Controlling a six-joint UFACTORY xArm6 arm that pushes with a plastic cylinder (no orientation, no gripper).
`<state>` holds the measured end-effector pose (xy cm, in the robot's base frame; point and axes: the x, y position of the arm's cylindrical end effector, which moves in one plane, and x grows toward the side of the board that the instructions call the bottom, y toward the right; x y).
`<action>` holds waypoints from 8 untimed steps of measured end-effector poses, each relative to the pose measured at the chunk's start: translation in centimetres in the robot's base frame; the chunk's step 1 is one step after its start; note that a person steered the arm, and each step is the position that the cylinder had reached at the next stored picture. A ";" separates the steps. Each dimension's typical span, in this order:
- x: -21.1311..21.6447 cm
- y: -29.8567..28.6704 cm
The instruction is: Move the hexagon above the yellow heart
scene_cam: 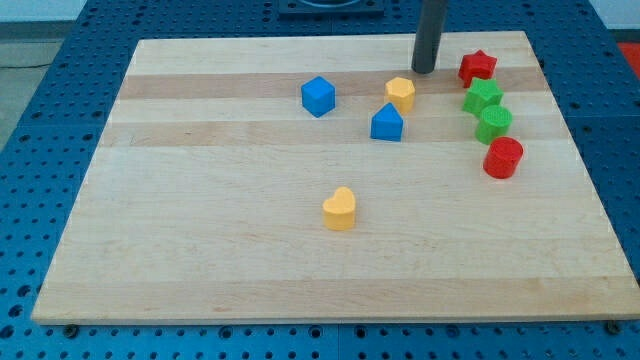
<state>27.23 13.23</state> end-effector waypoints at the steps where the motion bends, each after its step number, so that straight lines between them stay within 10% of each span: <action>1: 1.8 0.0; 8: 6.5 -9.6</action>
<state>33.72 3.61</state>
